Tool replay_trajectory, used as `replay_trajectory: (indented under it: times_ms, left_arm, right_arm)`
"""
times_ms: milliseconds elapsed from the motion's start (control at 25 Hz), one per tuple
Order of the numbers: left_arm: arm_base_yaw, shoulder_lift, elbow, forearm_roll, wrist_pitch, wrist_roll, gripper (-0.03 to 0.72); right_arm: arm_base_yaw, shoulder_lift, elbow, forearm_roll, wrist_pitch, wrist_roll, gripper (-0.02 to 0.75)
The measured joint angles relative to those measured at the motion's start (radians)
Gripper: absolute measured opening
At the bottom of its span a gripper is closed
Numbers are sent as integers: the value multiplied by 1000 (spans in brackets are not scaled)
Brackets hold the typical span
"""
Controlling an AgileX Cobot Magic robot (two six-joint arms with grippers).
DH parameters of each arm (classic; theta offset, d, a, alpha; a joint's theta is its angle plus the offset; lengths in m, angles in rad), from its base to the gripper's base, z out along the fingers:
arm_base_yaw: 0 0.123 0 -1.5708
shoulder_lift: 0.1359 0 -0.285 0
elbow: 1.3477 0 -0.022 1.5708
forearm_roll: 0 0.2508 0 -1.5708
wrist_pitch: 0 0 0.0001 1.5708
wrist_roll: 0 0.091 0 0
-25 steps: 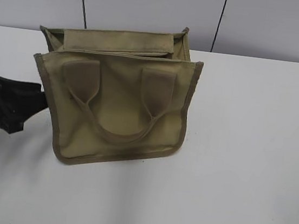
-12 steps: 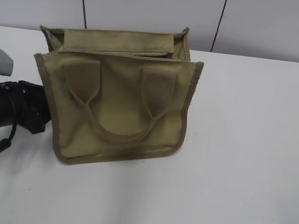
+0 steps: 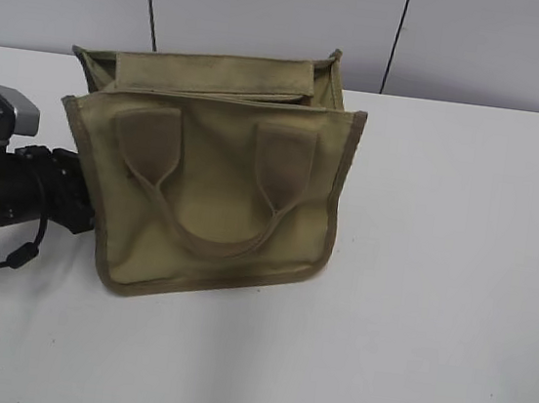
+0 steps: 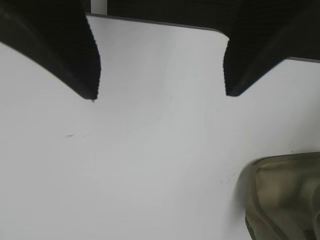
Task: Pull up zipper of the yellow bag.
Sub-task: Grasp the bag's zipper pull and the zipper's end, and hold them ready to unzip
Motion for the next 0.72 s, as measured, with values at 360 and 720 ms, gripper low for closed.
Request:
replay_trajectory:
  times_ms: [360,720]
  left_arm:
    - [0,-30,8,-7,3,0,8]
    - [0,-423,42,-3,375,-42,6]
  right_arm:
    - [0,0,0,0,0,0,585]
    - [0,0,0,0,0,0,585]
